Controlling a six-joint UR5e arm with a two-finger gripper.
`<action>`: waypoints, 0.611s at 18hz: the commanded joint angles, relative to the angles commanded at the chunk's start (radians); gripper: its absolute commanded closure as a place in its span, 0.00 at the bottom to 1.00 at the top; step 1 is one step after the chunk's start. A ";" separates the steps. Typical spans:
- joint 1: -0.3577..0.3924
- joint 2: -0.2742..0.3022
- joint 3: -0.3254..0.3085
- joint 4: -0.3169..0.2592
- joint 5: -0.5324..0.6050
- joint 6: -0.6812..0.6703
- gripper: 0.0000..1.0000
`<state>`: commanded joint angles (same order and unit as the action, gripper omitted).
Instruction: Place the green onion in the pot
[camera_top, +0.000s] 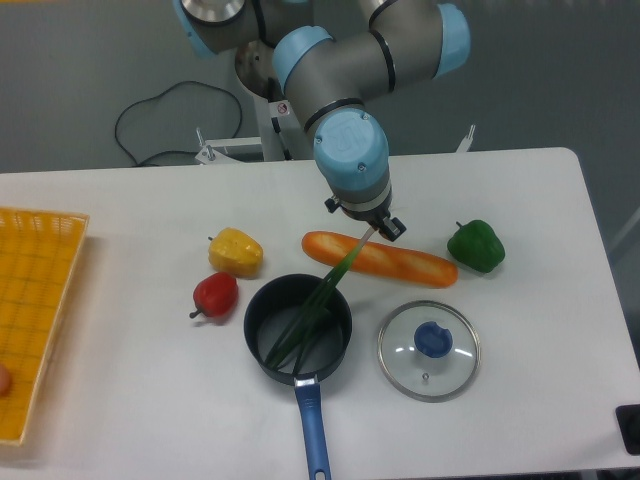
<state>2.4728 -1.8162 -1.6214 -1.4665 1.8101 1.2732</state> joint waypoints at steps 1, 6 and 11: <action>0.000 0.000 0.000 0.002 0.000 0.000 0.40; 0.002 0.011 0.003 0.005 0.000 -0.001 0.00; 0.017 0.029 0.043 0.037 -0.009 0.002 0.00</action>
<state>2.4896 -1.7871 -1.5786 -1.4297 1.8009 1.2747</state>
